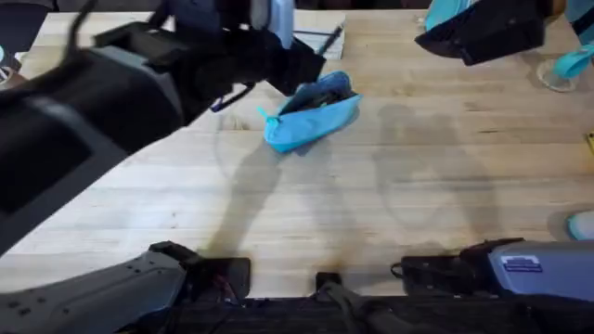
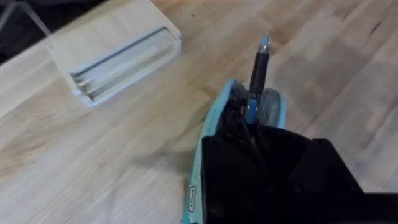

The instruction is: Unzip the bag, pick up the pens from the table one at a time and place them inside, then zip the bag closed.

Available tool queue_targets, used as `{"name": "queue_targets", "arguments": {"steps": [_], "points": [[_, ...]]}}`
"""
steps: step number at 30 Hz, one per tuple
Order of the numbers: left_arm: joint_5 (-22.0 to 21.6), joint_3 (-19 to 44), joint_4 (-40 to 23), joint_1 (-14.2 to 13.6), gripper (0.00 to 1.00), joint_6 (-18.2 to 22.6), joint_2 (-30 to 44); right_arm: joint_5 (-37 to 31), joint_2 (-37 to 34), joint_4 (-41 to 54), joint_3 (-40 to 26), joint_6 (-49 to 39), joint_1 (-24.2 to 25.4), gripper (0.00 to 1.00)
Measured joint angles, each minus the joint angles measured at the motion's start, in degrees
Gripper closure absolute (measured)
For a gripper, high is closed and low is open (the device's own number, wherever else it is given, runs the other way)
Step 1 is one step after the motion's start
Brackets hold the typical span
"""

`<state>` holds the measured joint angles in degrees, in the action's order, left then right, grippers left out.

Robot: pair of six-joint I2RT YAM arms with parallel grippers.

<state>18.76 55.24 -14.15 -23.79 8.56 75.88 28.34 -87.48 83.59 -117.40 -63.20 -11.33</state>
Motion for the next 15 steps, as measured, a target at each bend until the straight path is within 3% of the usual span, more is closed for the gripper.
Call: {"name": "queue_targets", "arguments": {"steps": [6, 11, 15], "points": [[0.5, 0.0, 2.2, -3.7, 0.958, -0.4, 6.4, 0.0, 0.0, 0.0, 0.0, 0.0, 0.0, 0.005], [0.5, 0.0, 7.2, -3.7, 0.958, -0.5, 8.2, 0.0, 0.0, 0.0, 0.0, 0.0, 0.0, 0.005], [0.6, 0.0, 6.1, -3.7, 0.958, -0.5, 8.7, 0.0, 0.0, 0.0, 0.0, 0.0, 0.0, 0.004]]}}
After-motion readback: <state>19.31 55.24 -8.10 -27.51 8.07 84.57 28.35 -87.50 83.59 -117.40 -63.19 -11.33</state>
